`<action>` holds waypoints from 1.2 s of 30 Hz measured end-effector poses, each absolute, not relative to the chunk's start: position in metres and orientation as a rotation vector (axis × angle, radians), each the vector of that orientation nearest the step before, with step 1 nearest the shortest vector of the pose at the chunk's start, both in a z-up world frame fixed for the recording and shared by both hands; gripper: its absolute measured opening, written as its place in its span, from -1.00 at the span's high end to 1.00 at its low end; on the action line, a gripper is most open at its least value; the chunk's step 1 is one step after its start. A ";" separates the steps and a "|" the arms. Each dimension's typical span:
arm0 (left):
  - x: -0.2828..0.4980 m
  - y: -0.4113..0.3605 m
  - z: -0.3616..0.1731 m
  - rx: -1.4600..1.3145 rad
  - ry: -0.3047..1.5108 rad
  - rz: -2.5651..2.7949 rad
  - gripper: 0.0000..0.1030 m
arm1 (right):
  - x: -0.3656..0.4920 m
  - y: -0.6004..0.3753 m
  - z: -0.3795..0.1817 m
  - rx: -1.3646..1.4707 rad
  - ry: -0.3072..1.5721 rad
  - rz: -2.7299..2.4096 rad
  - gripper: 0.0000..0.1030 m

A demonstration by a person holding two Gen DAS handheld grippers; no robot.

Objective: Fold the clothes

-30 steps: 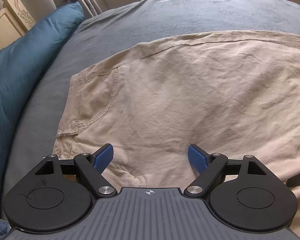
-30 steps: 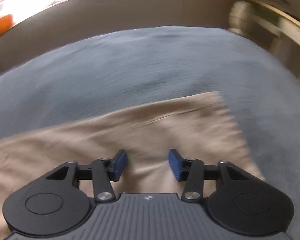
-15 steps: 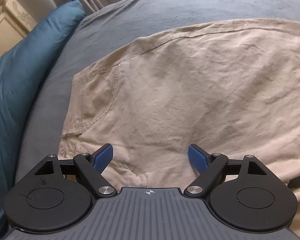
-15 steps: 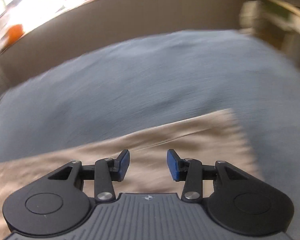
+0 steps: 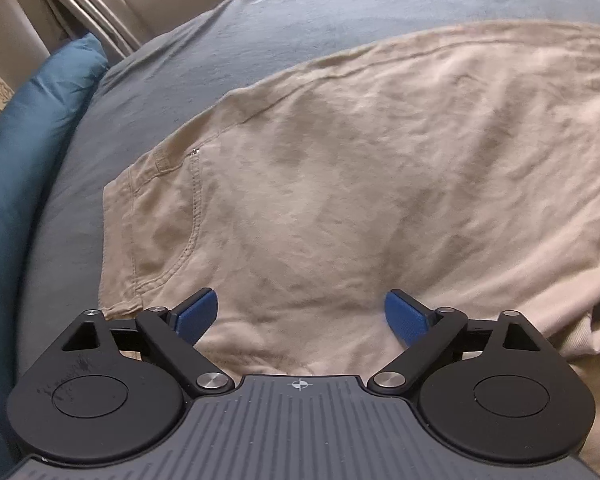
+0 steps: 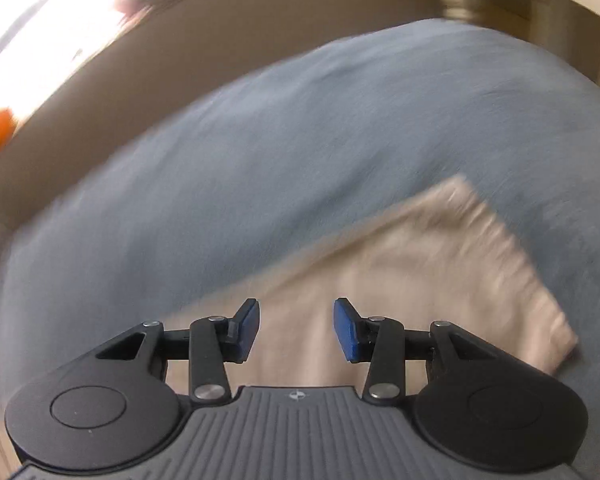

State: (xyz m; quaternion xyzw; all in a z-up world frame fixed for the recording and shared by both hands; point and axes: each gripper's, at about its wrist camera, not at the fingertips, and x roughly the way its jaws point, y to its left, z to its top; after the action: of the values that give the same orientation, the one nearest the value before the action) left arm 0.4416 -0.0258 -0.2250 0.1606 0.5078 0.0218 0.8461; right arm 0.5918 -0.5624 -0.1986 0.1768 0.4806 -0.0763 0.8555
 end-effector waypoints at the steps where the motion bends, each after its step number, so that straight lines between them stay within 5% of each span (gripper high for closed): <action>1: 0.441 -0.023 -0.226 0.317 1.062 0.045 -0.81 | 0.580 -0.558 -0.206 0.314 1.037 -0.151 0.16; 5: 0.432 -0.010 -0.228 0.228 1.008 0.031 -0.82 | 0.522 -0.562 -0.229 0.161 1.058 -0.214 0.15; 12: 0.419 -0.004 -0.224 0.192 0.908 0.006 -0.80 | 0.389 -0.602 -0.205 0.286 0.944 -0.500 0.11; 21: 0.331 -0.024 -0.154 0.203 0.690 -0.191 -0.81 | 0.264 -0.484 -0.137 0.560 0.866 -0.271 0.10; 29: 0.227 0.005 -0.190 0.182 0.857 -0.224 -0.83 | 0.254 -0.314 -0.157 0.684 0.966 0.057 0.10; 36: 0.221 0.043 -0.230 0.081 0.984 -0.128 -0.74 | 0.264 -0.225 -0.197 0.392 1.112 0.094 0.10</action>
State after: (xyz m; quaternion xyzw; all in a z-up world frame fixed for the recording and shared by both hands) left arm 0.2209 0.0428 -0.2297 0.0386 0.4717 -0.0614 0.8788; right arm 0.2635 -0.2248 -0.1969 0.1850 0.5242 0.0444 0.8301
